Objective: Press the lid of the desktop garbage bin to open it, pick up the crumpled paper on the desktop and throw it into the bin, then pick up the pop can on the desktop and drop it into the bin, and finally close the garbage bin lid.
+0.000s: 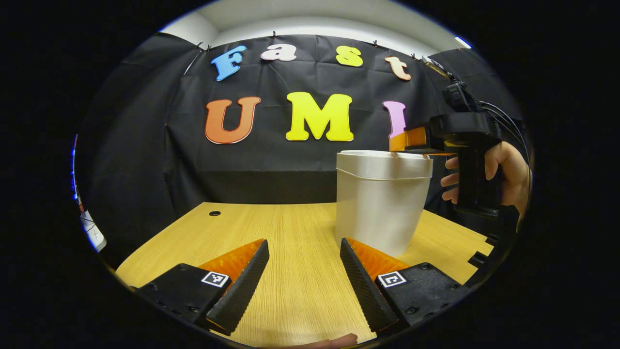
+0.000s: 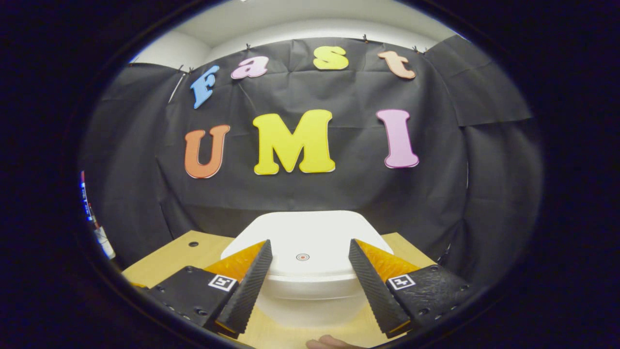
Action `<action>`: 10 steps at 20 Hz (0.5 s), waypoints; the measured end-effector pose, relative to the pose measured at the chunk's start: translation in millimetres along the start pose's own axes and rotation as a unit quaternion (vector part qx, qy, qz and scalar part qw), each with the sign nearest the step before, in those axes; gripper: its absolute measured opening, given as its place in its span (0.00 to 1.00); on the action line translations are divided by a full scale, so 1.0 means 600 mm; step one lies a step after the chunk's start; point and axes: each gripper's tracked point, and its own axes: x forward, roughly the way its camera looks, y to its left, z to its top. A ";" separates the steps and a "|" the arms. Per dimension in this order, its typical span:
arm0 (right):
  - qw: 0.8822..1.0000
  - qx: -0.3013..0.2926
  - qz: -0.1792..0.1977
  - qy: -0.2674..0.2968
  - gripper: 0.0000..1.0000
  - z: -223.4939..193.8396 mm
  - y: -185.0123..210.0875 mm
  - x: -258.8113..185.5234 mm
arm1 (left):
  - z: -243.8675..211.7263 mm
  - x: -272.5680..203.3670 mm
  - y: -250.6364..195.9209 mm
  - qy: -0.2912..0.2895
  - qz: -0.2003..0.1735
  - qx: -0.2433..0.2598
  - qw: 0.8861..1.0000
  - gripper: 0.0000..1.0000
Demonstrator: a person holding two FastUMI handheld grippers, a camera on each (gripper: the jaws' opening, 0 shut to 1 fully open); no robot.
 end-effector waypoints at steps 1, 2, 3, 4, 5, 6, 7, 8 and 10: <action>1.000 -0.007 -0.003 -0.004 0.98 0.000 0.002 0.000 | -0.001 -0.001 0.001 -0.002 0.001 0.003 1.000 0.96; 1.000 -0.013 -0.005 -0.009 0.98 -0.002 0.001 0.000 | 0.002 -0.002 0.004 -0.003 0.004 0.003 1.000 0.95; 1.000 -0.015 -0.006 -0.011 0.98 -0.004 0.002 0.000 | 0.003 -0.002 0.005 -0.005 0.005 0.001 1.000 0.95; 1.000 -0.014 -0.006 -0.011 0.98 -0.006 0.001 0.001 | 0.001 0.000 0.007 -0.005 0.007 -0.001 1.000 0.95; 1.000 -0.010 -0.004 -0.010 0.96 -0.007 0.000 0.001 | 0.000 0.001 0.008 -0.005 0.009 -0.002 1.000 0.95; 1.000 -0.004 -0.002 -0.010 0.96 -0.009 -0.001 0.002 | -0.002 0.004 0.008 -0.001 0.009 -0.001 1.000 0.95; 1.000 -0.001 -0.001 -0.011 0.96 -0.011 -0.002 0.003 | -0.003 0.007 0.006 0.000 0.010 0.000 1.000 0.95; 1.000 -0.002 0.001 -0.013 0.98 -0.014 0.000 0.000 | -0.004 0.007 0.005 0.000 0.010 0.000 1.000 0.95; 1.000 -0.007 0.006 -0.021 0.98 -0.014 0.000 0.002 | -0.005 0.007 -0.004 0.001 0.004 -0.001 1.000 0.95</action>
